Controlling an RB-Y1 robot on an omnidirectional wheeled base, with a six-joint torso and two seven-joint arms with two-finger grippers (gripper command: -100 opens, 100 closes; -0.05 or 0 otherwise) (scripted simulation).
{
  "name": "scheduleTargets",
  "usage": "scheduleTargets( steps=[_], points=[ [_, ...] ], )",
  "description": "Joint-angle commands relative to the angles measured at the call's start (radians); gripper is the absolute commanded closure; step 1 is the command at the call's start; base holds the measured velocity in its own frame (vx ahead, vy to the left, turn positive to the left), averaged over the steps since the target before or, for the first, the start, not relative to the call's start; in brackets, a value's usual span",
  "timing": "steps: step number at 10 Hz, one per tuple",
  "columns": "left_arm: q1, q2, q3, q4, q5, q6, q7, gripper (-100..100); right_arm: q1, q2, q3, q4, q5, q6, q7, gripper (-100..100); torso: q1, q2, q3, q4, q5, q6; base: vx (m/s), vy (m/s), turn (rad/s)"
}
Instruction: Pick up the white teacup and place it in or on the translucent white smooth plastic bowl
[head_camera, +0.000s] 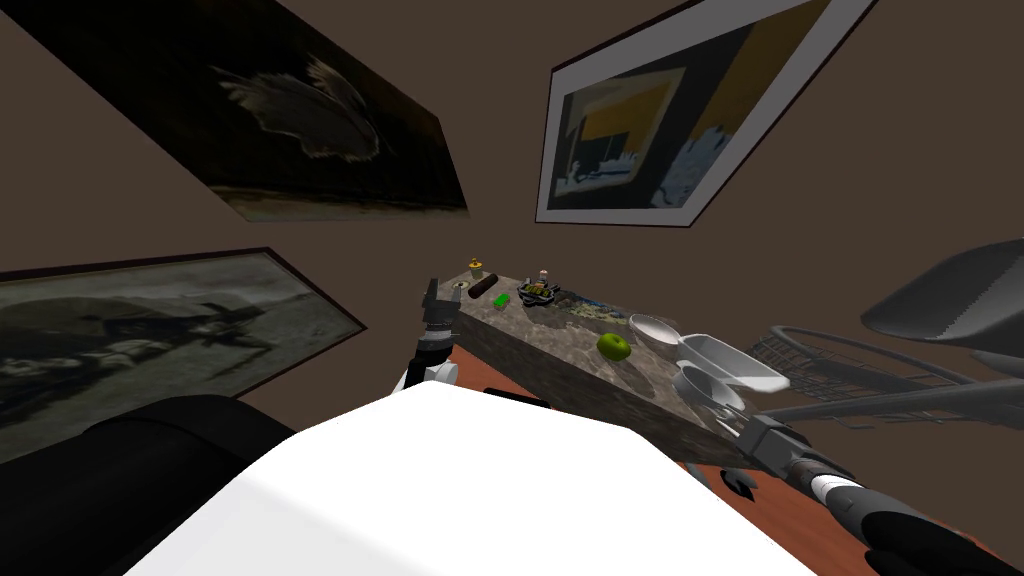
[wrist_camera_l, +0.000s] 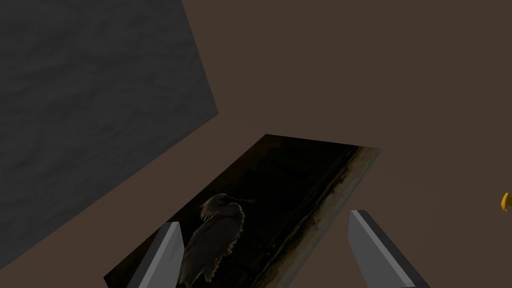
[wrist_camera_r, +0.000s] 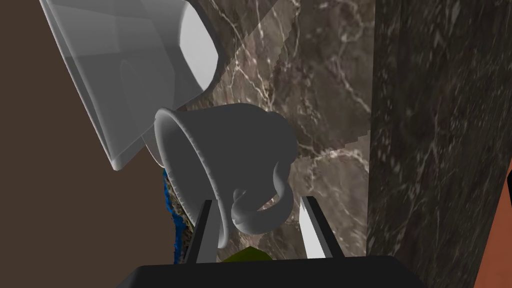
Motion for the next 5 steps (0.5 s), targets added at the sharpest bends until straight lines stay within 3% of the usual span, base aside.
scheduleTargets(
  steps=[1,2,3,4,5],
  points=[
    [0.000,0.000,0.000,0.000,0.000,0.000,0.000,0,0.000,0.000,0.000,0.000,0.000,0.000,0.000,100,0.000,0.000,0.000,0.000,0.000,0.000,0.000,0.000,0.000],
    [0.000,0.000,0.000,0.000,0.000,0.000,0.000,0,0.000,0.000,0.000,0.000,0.000,0.000,0.000,0,0.000,0.000,0.000,0.000,0.000,0.000,0.000,0.000,0.000],
    [0.000,0.000,0.000,0.000,0.000,0.000,0.000,0,0.000,0.000,0.000,0.000,0.000,0.000,0.000,100,0.000,0.000,0.000,0.000,0.000,0.000,0.000,0.000,0.000],
    [0.000,0.000,0.000,0.000,0.000,0.000,0.000,0,0.000,0.000,0.000,0.000,0.000,0.000,0.000,0,0.000,0.000,0.000,0.000,0.000,0.000,0.000,0.000,0.000],
    [0.000,0.000,0.000,0.000,0.000,0.000,0.000,0,0.001,-0.036,-0.034,0.008,0.001,-0.013,-0.020,100,0.000,0.000,0.000,0.000,0.000,0.000,-0.079,0.029,-0.203]
  ],
)
